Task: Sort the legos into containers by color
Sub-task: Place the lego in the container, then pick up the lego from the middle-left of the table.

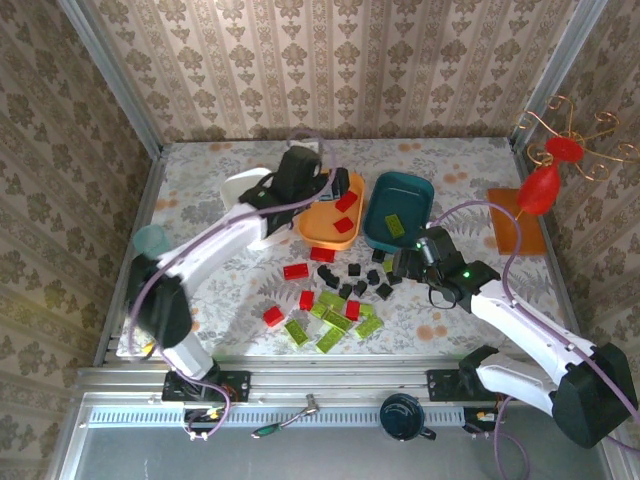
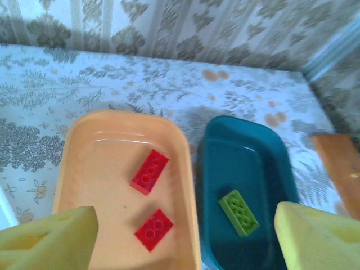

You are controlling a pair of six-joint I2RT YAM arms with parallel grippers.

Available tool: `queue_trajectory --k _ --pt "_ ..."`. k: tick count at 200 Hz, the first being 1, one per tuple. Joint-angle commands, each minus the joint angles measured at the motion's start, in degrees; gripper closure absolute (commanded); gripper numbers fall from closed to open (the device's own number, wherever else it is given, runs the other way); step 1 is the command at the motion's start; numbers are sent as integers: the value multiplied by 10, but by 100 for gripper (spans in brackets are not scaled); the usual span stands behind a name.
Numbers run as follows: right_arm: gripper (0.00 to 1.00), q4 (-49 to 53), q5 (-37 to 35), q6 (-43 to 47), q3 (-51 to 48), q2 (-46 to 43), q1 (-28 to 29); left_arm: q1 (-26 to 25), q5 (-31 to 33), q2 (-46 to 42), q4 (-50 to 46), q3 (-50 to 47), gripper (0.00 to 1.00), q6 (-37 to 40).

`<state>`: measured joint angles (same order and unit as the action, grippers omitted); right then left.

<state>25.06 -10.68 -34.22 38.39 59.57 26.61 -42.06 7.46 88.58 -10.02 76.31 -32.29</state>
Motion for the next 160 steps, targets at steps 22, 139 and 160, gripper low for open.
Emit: queue_trajectory --k 22,139,160 --pt "20 4 25 3 -17 3 -1 -5 -13 -177 22 -209 1 -33" --pt "21 -34 28 -14 -23 66 5 -46 -25 -422 -250 -523 7 -206" --pt "21 -34 28 -16 -18 76 9 -46 -31 -380 -206 -534 9 -198"
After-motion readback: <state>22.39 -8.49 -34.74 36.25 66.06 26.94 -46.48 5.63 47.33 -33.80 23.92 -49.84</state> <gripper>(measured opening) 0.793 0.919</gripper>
